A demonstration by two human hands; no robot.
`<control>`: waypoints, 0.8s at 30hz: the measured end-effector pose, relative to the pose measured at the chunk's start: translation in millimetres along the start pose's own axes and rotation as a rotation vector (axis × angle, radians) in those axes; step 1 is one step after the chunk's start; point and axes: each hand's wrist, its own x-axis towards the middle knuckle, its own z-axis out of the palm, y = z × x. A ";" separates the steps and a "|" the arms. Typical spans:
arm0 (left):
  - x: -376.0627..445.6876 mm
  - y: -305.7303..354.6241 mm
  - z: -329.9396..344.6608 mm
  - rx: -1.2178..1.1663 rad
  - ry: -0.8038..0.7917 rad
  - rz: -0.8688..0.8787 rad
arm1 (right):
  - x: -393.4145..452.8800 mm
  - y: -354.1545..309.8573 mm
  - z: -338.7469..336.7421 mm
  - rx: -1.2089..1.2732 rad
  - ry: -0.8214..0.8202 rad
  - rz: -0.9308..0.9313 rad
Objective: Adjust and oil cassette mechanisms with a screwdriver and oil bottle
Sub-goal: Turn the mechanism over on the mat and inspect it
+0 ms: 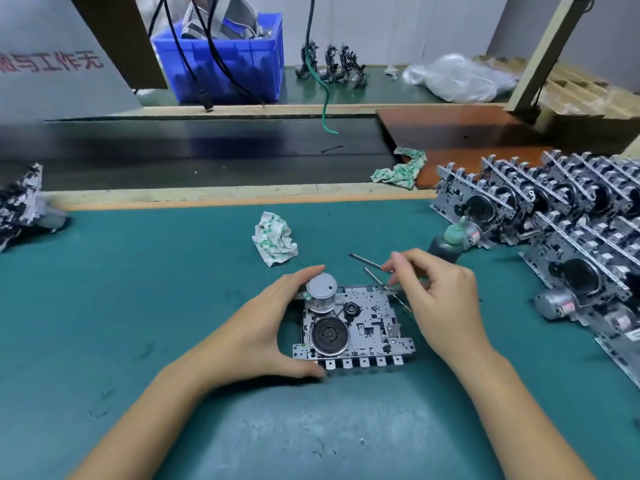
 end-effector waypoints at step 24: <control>-3.3 0.5 8.9 0.132 0.159 0.195 | 13.9 22.4 -2.9 0.022 0.249 0.357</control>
